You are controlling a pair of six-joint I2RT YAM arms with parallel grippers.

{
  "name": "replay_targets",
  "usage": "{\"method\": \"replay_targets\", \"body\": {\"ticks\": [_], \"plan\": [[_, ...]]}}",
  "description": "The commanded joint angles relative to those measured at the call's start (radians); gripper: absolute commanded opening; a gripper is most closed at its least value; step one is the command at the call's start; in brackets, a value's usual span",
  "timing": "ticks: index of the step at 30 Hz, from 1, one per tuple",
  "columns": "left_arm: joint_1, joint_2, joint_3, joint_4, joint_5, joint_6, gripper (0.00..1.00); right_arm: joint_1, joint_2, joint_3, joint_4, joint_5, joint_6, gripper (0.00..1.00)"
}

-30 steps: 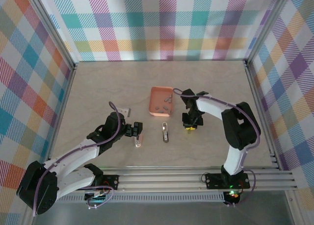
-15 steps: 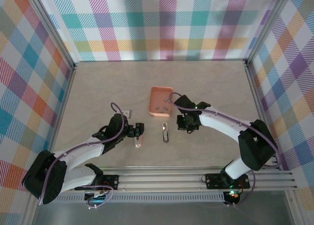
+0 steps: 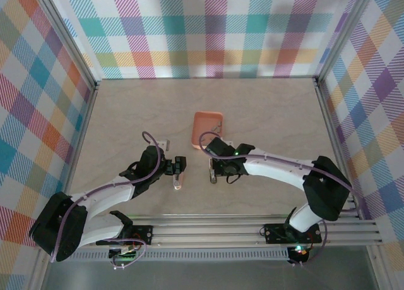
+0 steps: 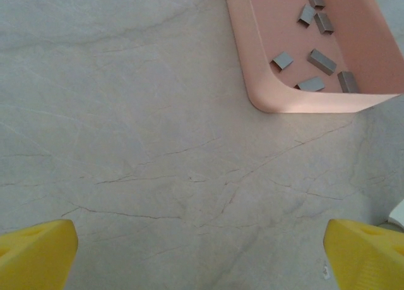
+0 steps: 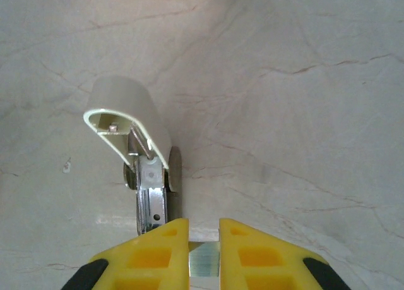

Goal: Load the staples into the stapler

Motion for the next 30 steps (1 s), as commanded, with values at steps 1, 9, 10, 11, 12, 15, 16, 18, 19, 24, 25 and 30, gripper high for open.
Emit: {"method": "replay_targets", "body": {"ticks": [1,9,10,11,12,15,16,18,19,24,25,30], "plan": [[0.004,0.011,-0.012,0.016,-0.015,-0.002,1.0,0.026,0.025,0.035,0.009,0.021,0.041,0.15],[0.005,0.023,-0.016,0.026,-0.02,-0.005,1.0,0.059,0.088,0.073,0.028,0.0,0.066,0.14],[0.004,0.025,-0.016,0.026,-0.019,-0.004,1.0,0.06,0.096,0.079,0.027,0.0,0.068,0.15],[0.004,0.027,-0.016,0.027,-0.021,-0.005,1.0,0.062,0.104,0.084,0.028,-0.001,0.069,0.15],[0.004,0.027,-0.016,0.027,-0.02,-0.003,1.0,0.062,0.109,0.086,0.028,-0.002,0.068,0.15],[0.004,0.033,-0.014,0.027,-0.021,0.002,1.0,0.063,0.125,0.092,0.033,-0.006,0.074,0.15],[0.005,0.034,-0.015,0.027,-0.021,0.004,1.0,0.064,0.13,0.094,0.033,-0.009,0.079,0.14],[0.004,0.037,-0.014,0.027,-0.021,0.005,1.0,0.065,0.139,0.094,0.031,-0.01,0.086,0.14],[0.004,0.038,-0.014,0.027,-0.021,0.005,1.0,0.066,0.143,0.094,0.029,-0.01,0.091,0.14],[0.004,0.045,-0.014,0.03,-0.022,0.006,1.0,0.068,0.159,0.097,0.024,-0.008,0.098,0.14],[0.004,0.047,-0.015,0.032,-0.021,0.006,1.0,0.068,0.163,0.097,0.025,-0.008,0.098,0.14],[0.004,0.048,-0.015,0.035,-0.021,0.007,1.0,0.068,0.169,0.095,0.029,-0.008,0.099,0.14]]}}
